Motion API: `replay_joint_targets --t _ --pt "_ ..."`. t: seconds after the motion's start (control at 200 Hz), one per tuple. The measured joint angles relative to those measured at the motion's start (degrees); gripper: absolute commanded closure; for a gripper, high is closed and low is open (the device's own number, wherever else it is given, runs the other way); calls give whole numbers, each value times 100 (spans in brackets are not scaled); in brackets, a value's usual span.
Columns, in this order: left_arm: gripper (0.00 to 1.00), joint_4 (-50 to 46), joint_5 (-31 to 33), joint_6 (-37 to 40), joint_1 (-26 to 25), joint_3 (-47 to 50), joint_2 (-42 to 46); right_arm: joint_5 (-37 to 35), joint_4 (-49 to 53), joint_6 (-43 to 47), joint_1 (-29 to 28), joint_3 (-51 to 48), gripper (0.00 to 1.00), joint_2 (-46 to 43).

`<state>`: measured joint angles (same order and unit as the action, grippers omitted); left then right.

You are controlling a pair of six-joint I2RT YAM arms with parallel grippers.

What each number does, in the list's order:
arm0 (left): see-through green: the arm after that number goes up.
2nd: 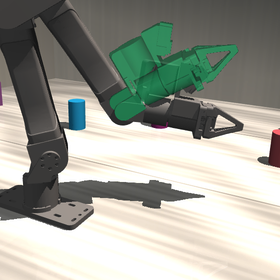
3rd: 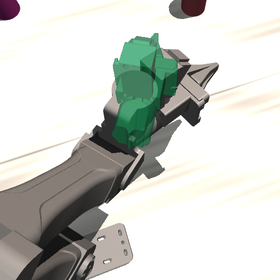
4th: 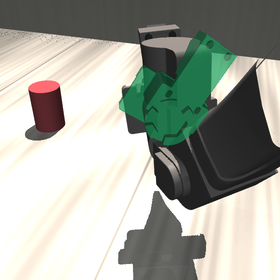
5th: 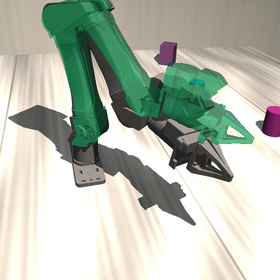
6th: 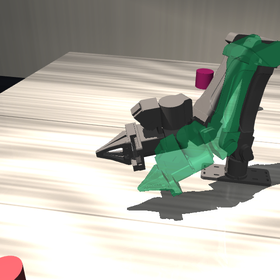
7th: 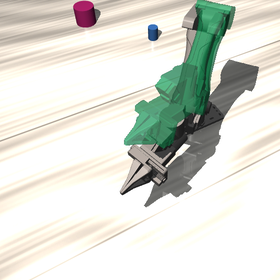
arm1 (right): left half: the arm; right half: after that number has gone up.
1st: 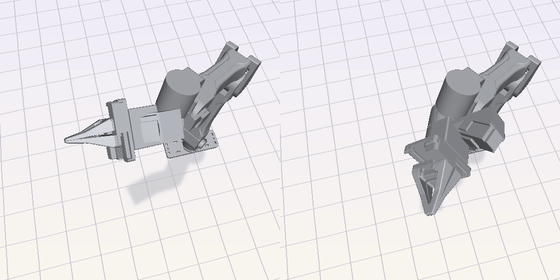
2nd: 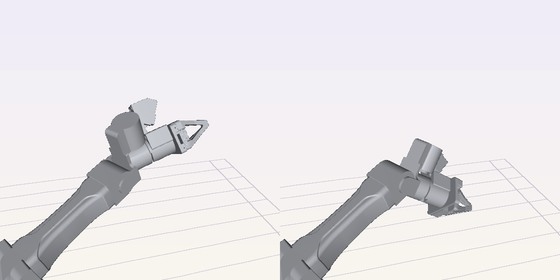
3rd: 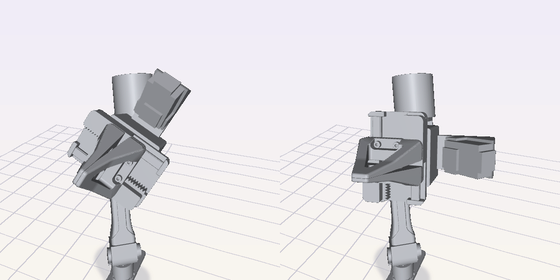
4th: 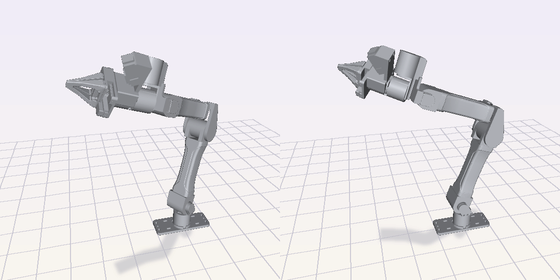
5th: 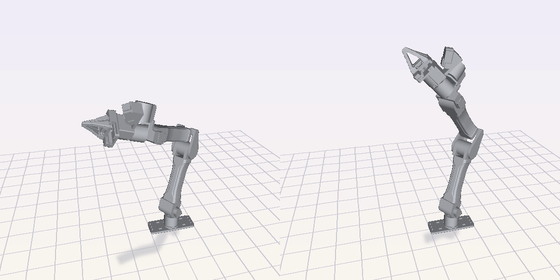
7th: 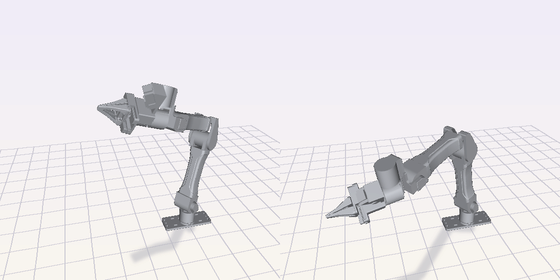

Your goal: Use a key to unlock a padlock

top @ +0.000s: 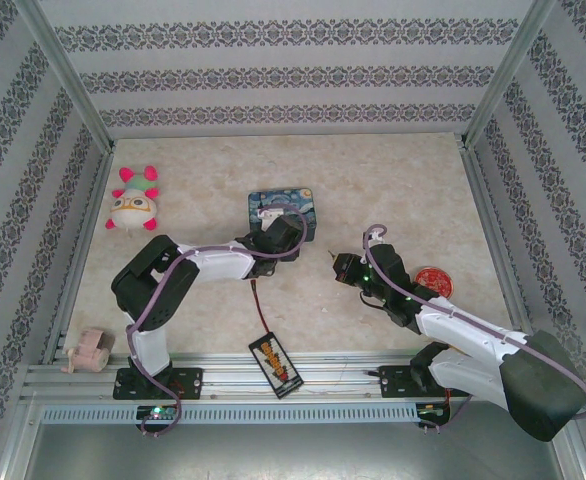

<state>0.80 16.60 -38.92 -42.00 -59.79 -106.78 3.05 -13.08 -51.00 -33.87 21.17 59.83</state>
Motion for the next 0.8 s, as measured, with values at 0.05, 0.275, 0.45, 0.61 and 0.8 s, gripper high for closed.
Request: replay_joint_targets --t 0.05,0.275,0.45,0.61,0.8 --pt "40 -7 0 15 0 -44 -35 0 0 0 0 0 100 0" --pt "41 -15 0 81 0 -101 -153 0 0 0 0 0 100 0" --pt "42 -17 2 125 -2 -101 -254 0 0 0 2 0 100 0" --pt "41 -20 44 179 0 -170 -348 0 0 0 0 0 100 0" --pt "41 -20 120 275 -2 -251 -424 2 0 2 0 0 100 0"
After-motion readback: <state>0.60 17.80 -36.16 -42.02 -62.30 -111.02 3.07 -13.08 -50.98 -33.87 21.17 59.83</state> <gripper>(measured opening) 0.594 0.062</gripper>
